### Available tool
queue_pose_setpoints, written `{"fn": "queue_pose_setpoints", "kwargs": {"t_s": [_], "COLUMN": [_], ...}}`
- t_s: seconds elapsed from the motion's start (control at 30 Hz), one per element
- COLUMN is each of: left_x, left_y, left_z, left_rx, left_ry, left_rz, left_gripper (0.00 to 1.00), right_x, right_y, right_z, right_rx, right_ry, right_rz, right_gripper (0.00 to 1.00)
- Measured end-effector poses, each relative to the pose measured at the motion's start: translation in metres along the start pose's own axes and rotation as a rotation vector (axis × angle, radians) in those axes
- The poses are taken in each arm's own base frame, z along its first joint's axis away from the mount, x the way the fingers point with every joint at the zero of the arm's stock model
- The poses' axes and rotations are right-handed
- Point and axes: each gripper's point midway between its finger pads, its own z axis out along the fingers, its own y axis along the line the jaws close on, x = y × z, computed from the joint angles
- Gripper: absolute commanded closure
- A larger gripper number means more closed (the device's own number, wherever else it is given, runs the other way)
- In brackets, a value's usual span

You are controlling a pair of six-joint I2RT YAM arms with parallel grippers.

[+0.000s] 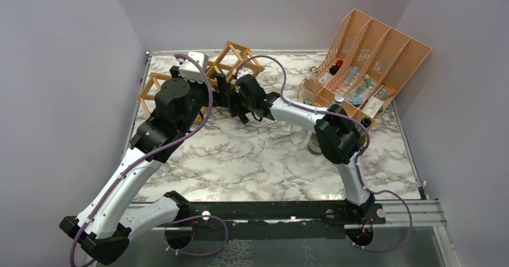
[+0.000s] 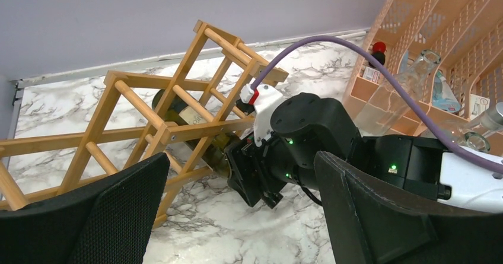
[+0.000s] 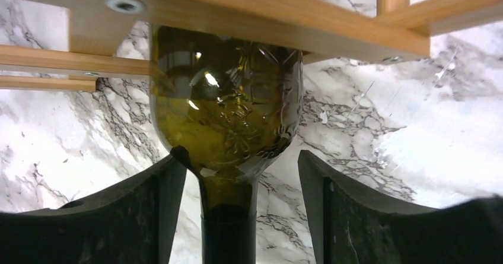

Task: Put the wine bottle on the wine rack

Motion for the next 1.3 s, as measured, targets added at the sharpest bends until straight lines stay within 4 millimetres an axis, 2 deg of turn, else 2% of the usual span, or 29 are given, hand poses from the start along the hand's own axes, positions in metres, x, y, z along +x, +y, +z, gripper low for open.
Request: {"fn": "queue_pose_setpoints", "kwargs": {"t_s": [0.2,0.37,0.57,0.7,0.83,0.97,1.1,1.3], "left_x": [-0.005,-0.028,-0.060,-0.073,-0.076,-0.066,-0.048,-0.018], "left_y": [0.000,-0.001,0.000,0.001,-0.001,-0.006,-0.013,-0.022], "left_z": [-0.002,-0.007,-0.019,-0.034,-0.049,-0.055,-0.048,-0.036], "left_rx": [0.001,0.003,0.007,0.022,0.063,0.111,0.145,0.184], "left_ry": [-0.008,-0.055,-0.131,-0.178,-0.219,-0.223,-0.185,-0.111], "left_rz": [0.000,-0.007,-0.025,-0.038,-0.048,-0.046,-0.040,-0.038], "left_gripper": [0.01,0.01,0.01,0.01,0.01,0.01,0.01,0.01], "right_x": [-0.024,-0.053,-0.093,-0.109,-0.123,-0.126,-0.119,-0.100], "right_y": [0.003,0.012,0.018,0.011,-0.007,-0.036,-0.072,-0.118], "right_z": [-0.017,-0.049,-0.111,-0.159,-0.208,-0.255,-0.300,-0.357], "right_rx": [-0.014,-0.048,-0.080,-0.058,0.016,0.142,0.308,0.525], "right_ry": [-0.054,-0.113,-0.192,-0.249,-0.317,-0.364,-0.392,-0.420], "right_rz": [-0.012,-0.013,-0.020,-0.035,-0.044,-0.044,-0.024,0.028], "right_gripper": [0.23,0.23,0.24,0.24,0.24,0.23,0.23,0.21]}}
